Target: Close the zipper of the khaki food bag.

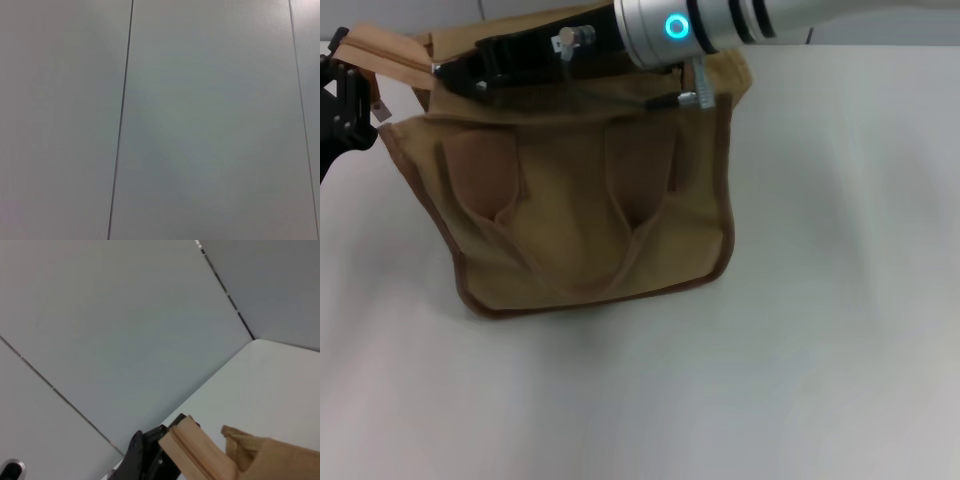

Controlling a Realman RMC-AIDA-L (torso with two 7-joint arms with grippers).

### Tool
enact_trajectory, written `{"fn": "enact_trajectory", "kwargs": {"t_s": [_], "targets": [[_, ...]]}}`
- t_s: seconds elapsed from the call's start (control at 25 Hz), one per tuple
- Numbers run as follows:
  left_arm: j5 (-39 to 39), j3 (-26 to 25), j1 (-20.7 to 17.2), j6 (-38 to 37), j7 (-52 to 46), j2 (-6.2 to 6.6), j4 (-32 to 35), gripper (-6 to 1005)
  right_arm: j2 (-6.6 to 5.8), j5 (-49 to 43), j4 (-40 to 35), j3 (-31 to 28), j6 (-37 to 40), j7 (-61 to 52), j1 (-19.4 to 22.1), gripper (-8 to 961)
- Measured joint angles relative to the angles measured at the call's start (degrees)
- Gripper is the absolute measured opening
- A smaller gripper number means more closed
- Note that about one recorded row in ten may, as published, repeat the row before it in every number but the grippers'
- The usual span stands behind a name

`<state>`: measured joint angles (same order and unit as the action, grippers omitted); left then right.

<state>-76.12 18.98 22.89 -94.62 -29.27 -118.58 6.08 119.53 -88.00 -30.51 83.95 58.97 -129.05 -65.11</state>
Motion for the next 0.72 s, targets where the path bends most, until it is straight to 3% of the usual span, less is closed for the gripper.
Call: {"fn": "enact_trajectory", "kwargs": {"t_s": [0.72], "targets": [[0.1, 0.0, 0.4, 0.7, -0.1, 0.01, 0.2, 19, -0.26, 0.0, -1.9, -0.6, 1.4, 2.3, 3.9, 7]]}}
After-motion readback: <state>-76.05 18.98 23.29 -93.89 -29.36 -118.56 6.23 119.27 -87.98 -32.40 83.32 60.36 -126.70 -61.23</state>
